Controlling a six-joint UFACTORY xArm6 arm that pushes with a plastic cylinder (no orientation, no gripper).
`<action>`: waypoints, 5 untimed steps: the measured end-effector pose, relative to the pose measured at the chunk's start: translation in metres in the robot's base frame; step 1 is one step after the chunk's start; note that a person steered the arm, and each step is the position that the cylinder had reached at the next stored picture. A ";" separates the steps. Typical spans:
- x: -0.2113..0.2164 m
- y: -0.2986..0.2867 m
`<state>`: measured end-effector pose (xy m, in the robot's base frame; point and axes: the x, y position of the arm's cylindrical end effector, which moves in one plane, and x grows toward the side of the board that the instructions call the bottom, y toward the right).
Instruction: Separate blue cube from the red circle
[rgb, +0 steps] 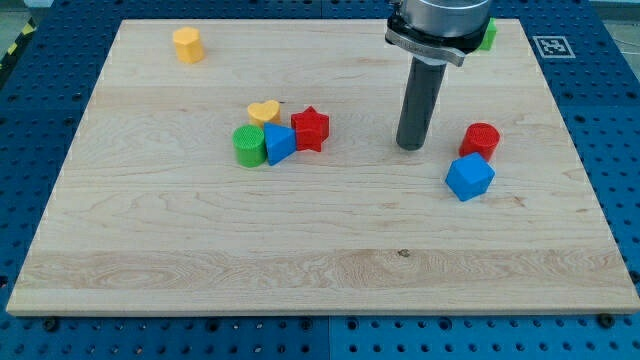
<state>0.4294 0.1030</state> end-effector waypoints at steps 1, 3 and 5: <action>0.000 0.000; 0.044 -0.009; 0.105 0.023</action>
<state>0.5342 0.1260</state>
